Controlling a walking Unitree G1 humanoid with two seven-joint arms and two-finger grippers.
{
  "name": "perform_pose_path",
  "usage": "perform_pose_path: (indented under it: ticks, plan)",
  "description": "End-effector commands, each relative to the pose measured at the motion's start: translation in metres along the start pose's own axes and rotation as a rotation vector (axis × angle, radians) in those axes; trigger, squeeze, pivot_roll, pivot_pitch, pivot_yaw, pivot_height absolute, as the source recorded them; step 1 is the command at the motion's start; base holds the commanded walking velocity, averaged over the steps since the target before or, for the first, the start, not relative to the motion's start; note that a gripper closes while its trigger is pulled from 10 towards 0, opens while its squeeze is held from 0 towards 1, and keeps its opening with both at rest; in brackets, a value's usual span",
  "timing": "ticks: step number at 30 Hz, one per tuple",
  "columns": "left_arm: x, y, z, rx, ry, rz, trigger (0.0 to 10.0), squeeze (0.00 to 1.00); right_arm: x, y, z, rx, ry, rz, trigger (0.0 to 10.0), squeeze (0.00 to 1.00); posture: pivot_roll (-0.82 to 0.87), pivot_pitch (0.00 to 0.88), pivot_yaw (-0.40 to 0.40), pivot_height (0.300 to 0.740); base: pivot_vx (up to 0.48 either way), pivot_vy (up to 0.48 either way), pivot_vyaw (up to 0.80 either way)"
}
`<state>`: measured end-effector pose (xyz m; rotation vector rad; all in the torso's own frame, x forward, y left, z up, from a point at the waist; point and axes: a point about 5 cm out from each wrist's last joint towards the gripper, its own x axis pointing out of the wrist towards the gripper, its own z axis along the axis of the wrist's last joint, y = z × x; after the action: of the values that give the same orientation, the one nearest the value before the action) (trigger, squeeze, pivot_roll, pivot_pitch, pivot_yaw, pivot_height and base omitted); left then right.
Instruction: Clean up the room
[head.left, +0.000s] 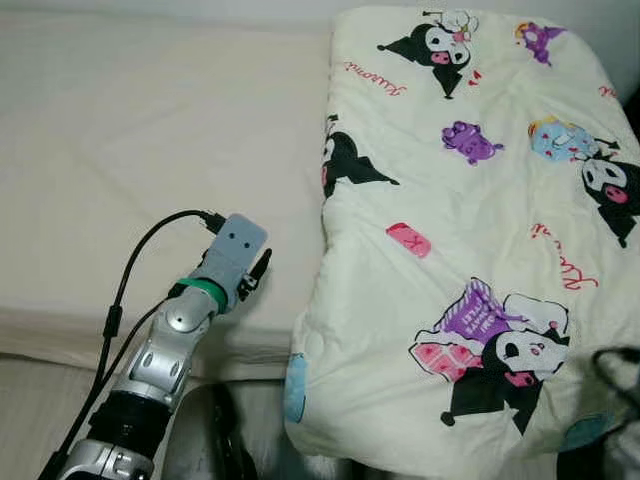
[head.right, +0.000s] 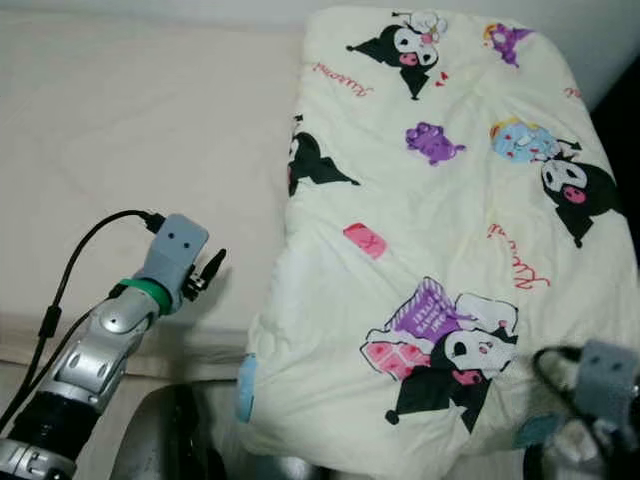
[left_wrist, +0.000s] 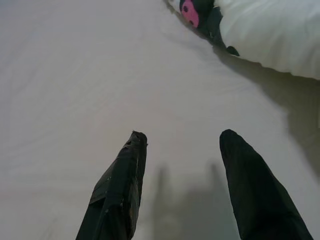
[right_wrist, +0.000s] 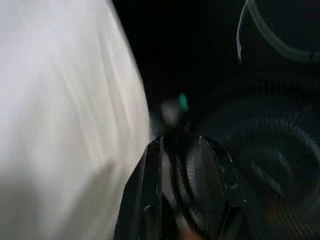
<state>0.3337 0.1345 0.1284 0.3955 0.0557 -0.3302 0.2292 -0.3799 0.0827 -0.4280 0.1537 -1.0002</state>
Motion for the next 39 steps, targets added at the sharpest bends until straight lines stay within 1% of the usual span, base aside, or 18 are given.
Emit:
perform_pose_path:
  ticks: [1,4,6,7,10,11,12,15,20,23,25,28,29,30,33,36,38,39]
  plan:
    - [-0.003,-0.003,-0.009,-0.002,0.028,-0.014,10.0,0.0,-0.002,0.008,0.017,0.06,-0.096,0.03,10.0,0.0,-0.09,0.179,0.076,0.586,0.0,0.0,0.0]
    - [-0.003,-0.002,-0.009,0.001,0.029,-0.016,10.0,0.0,-0.008,0.03,0.043,0.148,-0.203,0.139,10.0,0.0,-0.09,0.184,0.08,0.586,0.0,0.0,0.0]
    - [-0.003,-0.002,-0.009,0.003,0.031,-0.019,10.0,0.0,-0.017,0.05,0.05,0.198,-0.201,0.227,10.0,0.0,-0.09,0.187,0.082,0.586,0.0,0.0,0.0]
    - [-0.003,-0.002,-0.009,0.003,0.031,-0.019,10.0,0.0,-0.017,0.05,0.05,0.198,-0.201,0.227,10.0,0.0,-0.09,0.187,0.082,0.586,0.0,0.0,0.0]
    - [-0.004,-0.002,-0.009,0.006,0.033,-0.02,10.0,0.0,-0.028,0.07,0.011,0.11,0.062,0.262,10.0,0.0,-0.08,0.199,0.083,0.586,0.0,0.0,0.0]
    - [-0.004,-0.002,-0.009,0.006,0.033,-0.02,10.0,0.0,-0.028,0.07,0.011,0.11,0.062,0.262,10.0,0.0,-0.08,0.199,0.083,0.586,0.0,0.0,0.0]
    - [-0.005,-0.001,-0.009,0.008,0.033,-0.018,10.0,0.0,-0.034,0.065,-0.02,0.065,0.252,0.219,10.0,0.0,-0.06,0.202,0.082,0.586,0.0,0.0,0.0]
    - [-0.006,0.002,-0.009,0.01,0.037,-0.011,10.0,0.0,-0.04,0.053,-0.046,0.036,0.376,0.182,10.0,0.0,-0.05,0.208,0.083,0.586,0.0,0.0,0.0]
    - [-0.008,0.004,-0.01,0.011,0.041,-0.007,10.0,0.0,-0.043,0.043,-0.06,0.008,0.424,0.156,10.0,0.0,-0.05,0.208,0.083,0.586,0.0,0.0,0.0]
    - [-0.009,0.006,-0.011,0.013,0.047,-0.003,10.0,0.0,-0.038,0.006,-0.082,0.048,0.558,-0.032,10.0,0.0,-0.05,0.214,0.085,0.586,0.0,0.0,0.0]
    - [-0.009,0.007,-0.011,0.013,0.048,-0.002,10.0,0.0,-0.034,-0.004,-0.084,0.078,0.58,-0.107,10.0,0.0,-0.05,0.214,0.087,0.586,0.0,0.0,0.0]
    - [-0.009,0.006,-0.011,0.012,0.049,-0.004,10.0,0.0,-0.018,-0.03,-0.074,0.143,0.535,-0.327,10.0,0.0,-0.05,0.213,0.088,0.586,0.0,0.0,0.0]
    - [-0.009,0.006,-0.011,0.011,0.049,-0.005,10.0,0.0,-0.009,-0.03,-0.06,0.167,0.449,-0.345,10.0,0.0,-0.05,0.212,0.089,0.586,0.0,0.0,0.0]
    - [-0.009,0.006,-0.011,0.011,0.049,-0.005,10.0,0.0,-0.009,-0.03,-0.06,0.167,0.449,-0.345,10.0,0.0,-0.05,0.212,0.089,0.586,0.0,0.0,0.0]
    - [-0.009,0.005,-0.01,0.001,0.039,-0.004,10.0,0.0,0.003,-0.011,-0.025,0.216,0.247,-0.242,10.0,0.0,-0.05,0.21,0.088,0.586,0.0,0.0,0.0]
    - [-0.009,0.005,-0.01,-0.002,0.037,-0.004,10.0,0.0,0.003,-0.007,-0.021,0.221,0.227,-0.216,10.0,0.0,-0.05,0.208,0.086,0.586,0.0,0.0,0.0]
    - [-0.009,0.004,0.009,-0.052,-0.069,-0.007,10.0,0.0,-0.014,0.045,0.021,0.252,-0.02,0.077,10.0,0.0,-0.06,0.194,0.067,0.586,0.0,0.0,0.0]
    - [-0.009,0.004,0.009,-0.052,-0.069,-0.007,10.0,0.0,-0.014,0.045,0.021,0.252,-0.02,0.077,10.0,0.0,-0.06,0.194,0.067,0.586,0.0,0.0,0.0]
